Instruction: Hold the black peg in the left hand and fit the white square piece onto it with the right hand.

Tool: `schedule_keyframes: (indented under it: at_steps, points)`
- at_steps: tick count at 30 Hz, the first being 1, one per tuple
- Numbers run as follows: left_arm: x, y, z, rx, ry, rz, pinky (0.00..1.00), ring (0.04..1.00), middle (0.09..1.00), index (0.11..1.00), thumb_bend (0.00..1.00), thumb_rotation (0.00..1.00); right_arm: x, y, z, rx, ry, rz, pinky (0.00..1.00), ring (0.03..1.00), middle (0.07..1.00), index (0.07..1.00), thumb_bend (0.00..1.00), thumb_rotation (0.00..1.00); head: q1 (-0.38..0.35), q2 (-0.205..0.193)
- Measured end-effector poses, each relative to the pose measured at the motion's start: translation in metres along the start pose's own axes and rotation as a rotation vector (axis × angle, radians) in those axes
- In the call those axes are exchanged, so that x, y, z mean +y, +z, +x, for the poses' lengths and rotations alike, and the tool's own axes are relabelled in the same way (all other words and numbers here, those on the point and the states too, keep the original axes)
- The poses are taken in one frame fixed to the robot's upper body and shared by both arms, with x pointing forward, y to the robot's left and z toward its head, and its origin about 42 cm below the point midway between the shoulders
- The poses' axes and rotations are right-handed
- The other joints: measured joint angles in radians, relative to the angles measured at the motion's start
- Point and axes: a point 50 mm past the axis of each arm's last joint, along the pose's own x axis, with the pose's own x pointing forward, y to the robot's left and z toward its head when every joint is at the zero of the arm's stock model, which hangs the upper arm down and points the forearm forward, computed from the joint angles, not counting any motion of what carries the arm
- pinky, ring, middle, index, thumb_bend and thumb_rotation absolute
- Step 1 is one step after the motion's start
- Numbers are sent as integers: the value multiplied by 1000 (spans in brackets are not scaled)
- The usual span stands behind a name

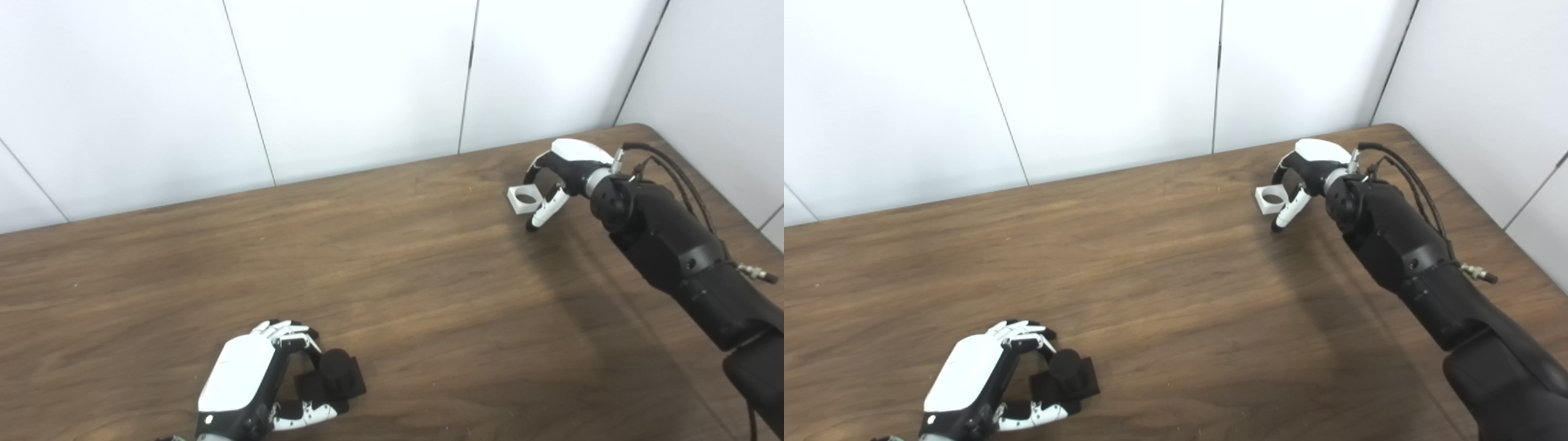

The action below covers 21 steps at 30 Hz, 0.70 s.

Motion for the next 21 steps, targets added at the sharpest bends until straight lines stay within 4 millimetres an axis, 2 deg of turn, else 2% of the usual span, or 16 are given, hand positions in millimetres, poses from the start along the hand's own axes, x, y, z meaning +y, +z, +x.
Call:
schedule_keyframes:
  at_steps: [13,14,15,17,21]
  points:
    - [0,0,0,3,1,-3,914,826,752,485,521,49,0,4,1,-9,-1,9,1000,970,880,601,808,139,2,8]
    - [0,0,0,2,0,-3,915,825,752,485,521,49,0,4,1,-10,-1,10,1000,971,880,548,670,140,2,8]
    - [0,0,0,2,0,-3,915,825,752,484,521,49,0,4,2,-10,-2,10,1000,974,881,515,584,140,2,8]
    - [1,0,-1,3,-1,-3,915,824,751,484,521,49,0,5,2,-10,-2,11,1000,976,879,497,540,140,0,9]
    - [1,-1,-1,7,1,-5,915,824,750,484,521,49,1,7,2,-20,3,18,1000,981,883,490,526,140,0,9]
